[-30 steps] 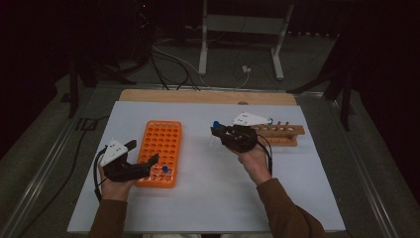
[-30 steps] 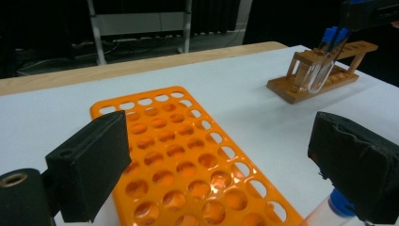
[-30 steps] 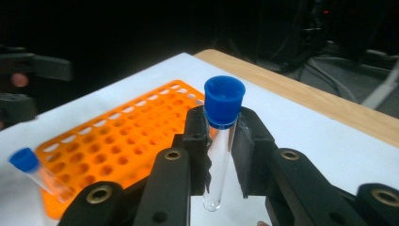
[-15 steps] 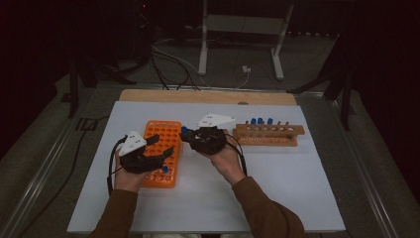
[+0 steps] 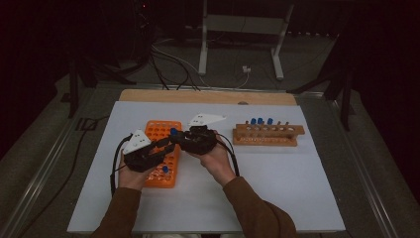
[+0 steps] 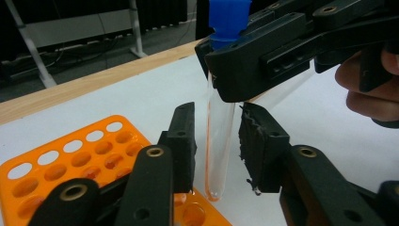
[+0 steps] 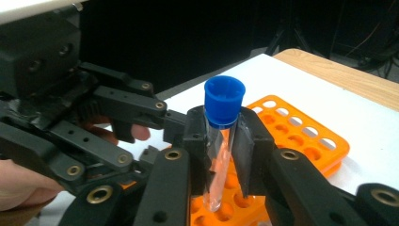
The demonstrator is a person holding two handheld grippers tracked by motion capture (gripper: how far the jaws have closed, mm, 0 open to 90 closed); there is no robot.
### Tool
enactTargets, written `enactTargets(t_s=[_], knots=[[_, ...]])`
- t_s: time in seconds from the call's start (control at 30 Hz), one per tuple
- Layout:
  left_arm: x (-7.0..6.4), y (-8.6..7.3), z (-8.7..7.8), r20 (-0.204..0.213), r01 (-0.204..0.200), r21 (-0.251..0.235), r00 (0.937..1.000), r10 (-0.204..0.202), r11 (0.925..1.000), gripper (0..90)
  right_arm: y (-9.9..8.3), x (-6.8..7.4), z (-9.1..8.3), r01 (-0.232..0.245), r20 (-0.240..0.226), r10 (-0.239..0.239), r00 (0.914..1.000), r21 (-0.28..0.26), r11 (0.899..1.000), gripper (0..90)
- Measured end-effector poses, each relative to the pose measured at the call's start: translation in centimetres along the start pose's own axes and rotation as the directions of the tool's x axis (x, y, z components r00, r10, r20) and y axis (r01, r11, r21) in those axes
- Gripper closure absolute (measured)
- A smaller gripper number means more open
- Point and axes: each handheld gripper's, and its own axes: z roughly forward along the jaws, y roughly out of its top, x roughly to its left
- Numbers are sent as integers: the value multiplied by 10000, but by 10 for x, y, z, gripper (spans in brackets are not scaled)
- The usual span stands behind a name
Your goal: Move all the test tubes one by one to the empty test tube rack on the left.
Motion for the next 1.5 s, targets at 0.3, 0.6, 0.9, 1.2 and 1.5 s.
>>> enactTargets(t_s=[0.3,0.6,0.9,1.2,1.5], knots=[[-2,1,3,-8,-203,91,9998,203,9998,779,0,0,-1,65,-109,-65,9999,20,10000,747],[4,-6,-6,-388,98,14,9992,-98,10000,781,-1,-10,-23,179,403,-169,9990,-253,9995,308],[7,-17,-21,-441,559,-270,9974,-571,9981,780,-19,-28,-46,-17,1432,2,9897,99,10000,84],[5,-30,-35,-443,837,-342,9954,-851,9959,780,-37,-42,-73,-42,1994,12,9799,149,9999,36],[-7,-45,-38,-271,915,-185,9954,-920,9956,780,-49,-47,-96,90,2421,-130,9702,176,9998,30]])
